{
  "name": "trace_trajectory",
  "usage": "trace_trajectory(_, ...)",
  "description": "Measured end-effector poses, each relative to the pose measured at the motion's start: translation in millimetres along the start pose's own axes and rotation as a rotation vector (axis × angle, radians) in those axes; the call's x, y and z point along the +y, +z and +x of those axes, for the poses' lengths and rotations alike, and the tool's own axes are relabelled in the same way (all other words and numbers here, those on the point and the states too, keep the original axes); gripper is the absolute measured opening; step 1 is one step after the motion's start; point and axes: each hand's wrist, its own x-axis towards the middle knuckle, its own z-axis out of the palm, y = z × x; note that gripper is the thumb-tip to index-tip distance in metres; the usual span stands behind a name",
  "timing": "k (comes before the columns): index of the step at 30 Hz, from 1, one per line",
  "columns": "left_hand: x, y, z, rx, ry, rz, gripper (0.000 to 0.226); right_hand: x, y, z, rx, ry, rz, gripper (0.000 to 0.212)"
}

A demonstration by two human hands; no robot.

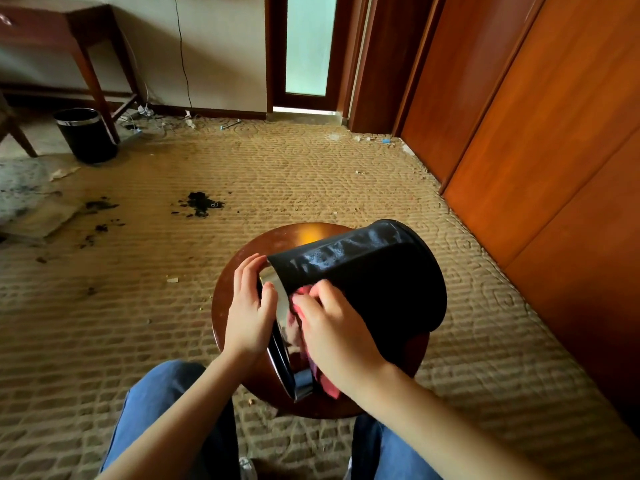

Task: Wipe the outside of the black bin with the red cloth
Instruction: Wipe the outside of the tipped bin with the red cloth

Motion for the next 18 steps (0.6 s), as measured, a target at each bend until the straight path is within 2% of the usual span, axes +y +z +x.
trace_trajectory(3, 1, 3, -6, 0.006, 0.025, 0.007, 0.066, 6, 1, 4, -0.003, -0.042, 0.005, 0.012)
trace_trajectory(6, 2, 1, -12, -0.01, 0.045, 0.033, 0.065, -5, 0, 47, -0.072, 0.062, -0.07, 0.011)
trace_trajectory(8, 5, 0, -16, -0.026, 0.053, 0.048, 0.062, -11, 0, 76, -0.187, 0.11, -0.129, 0.018)
trace_trajectory(11, 7, -2, -12, -0.035, 0.018, 0.012, 0.058, -15, -4, 84, -0.25, 0.045, -0.245, 0.022)
trace_trajectory(13, 5, -3, -5, -0.036, -0.004, -0.002, 0.06, -12, -9, 65, -0.213, 0.022, -0.256, 0.017)
trace_trajectory(15, 2, -2, 0, -0.042, -0.025, -0.007, 0.052, -7, -12, 32, -0.095, -0.011, -0.268, 0.011)
trace_trajectory(18, 0, 2, 2, -0.034, -0.029, -0.02, 0.051, 3, -9, -15, 0.008, -0.077, -0.199, 0.033)
